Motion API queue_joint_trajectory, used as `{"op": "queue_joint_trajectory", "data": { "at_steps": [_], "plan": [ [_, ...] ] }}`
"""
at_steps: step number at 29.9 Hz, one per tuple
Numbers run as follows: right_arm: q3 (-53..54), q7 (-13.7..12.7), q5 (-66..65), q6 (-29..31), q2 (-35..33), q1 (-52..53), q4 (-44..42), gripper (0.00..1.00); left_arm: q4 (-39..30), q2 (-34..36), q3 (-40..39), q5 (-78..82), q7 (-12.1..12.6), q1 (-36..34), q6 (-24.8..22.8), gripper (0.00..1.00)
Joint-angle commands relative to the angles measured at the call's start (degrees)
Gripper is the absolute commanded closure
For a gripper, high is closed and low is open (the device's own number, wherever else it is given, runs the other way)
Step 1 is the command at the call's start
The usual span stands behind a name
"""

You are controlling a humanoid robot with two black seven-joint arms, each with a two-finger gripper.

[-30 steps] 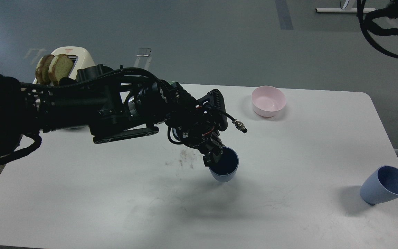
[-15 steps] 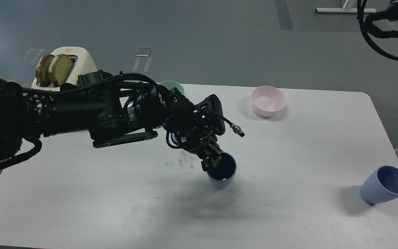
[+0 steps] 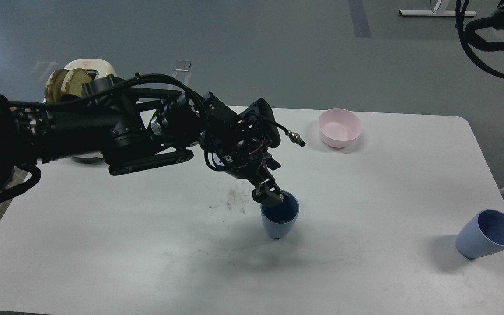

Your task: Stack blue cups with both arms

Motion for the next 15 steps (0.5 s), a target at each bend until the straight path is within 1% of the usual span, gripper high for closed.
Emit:
{"op": "queue_joint_trajectory", "data": {
  "at_steps": [1, 3, 4, 5, 6, 7, 9, 11, 13, 15],
  "plan": [
    [0.0, 0.0, 0.0, 0.0, -3.13, -0.03, 2.49, 0.0, -0.03, 6.11, -2.62, -9.41, 0.1, -3.32, 0.0, 0.11],
    [-0.08, 0.0, 0.0, 0.0, -4.72, -0.12, 3.81, 0.0, 0.06, 9.03, -4.11, -13.12, 0.02, -3.5, 0.0, 0.09],
    [-0.17, 0.0, -0.09, 0.0, -6.56, -0.29, 5.21, 0.0, 0.32, 11.82, -6.39, -17.31, 0.02, -3.42, 0.0, 0.06],
    [-0.52, 0.0, -0.09, 0.0, -8.49, -0.64, 6.79, 0.0, 1.45, 14.38, -9.37, -22.4, 0.02, -2.98, 0.0, 0.05],
    [-1.13, 0.0, -0.09, 0.0, -9.64, -0.65, 7.59, 0.0, 2.07, 15.36, -10.7, -25.32, 0.02, -2.54, 0.0, 0.05],
    [-2.79, 0.0, -0.09, 0.0, -12.0, -0.65, 9.51, 0.0, 3.64, 17.2, -13.33, -31.53, -0.07, -0.53, 0.0, 0.04],
    [-4.73, 0.0, -0.17, 0.0, -14.56, -0.65, 11.63, 0.0, 5.23, 18.79, -15.8, -38.06, 0.02, 2.28, 0.0, 0.04],
    [-7.8, 0.0, -1.92, 0.0, -19.99, -0.65, 16.02, 0.0, 9.17, 19.85, -21.15, -48.51, 0.19, 6.5, 0.0, 0.03],
    [-9.3, 0.0, -5.08, 0.0, -23.69, -0.65, 19.0, 0.0, 12.95, 19.15, -23.97, -53.53, 0.19, 8.44, 0.0, 0.03],
    [-10.36, 0.0, -7.46, 0.0, -26.34, -0.65, 21.04, 0.0, 14.55, 18.71, -25.39, -55.57, 0.19, 9.5, 0.0, 0.03]
  ]
}}
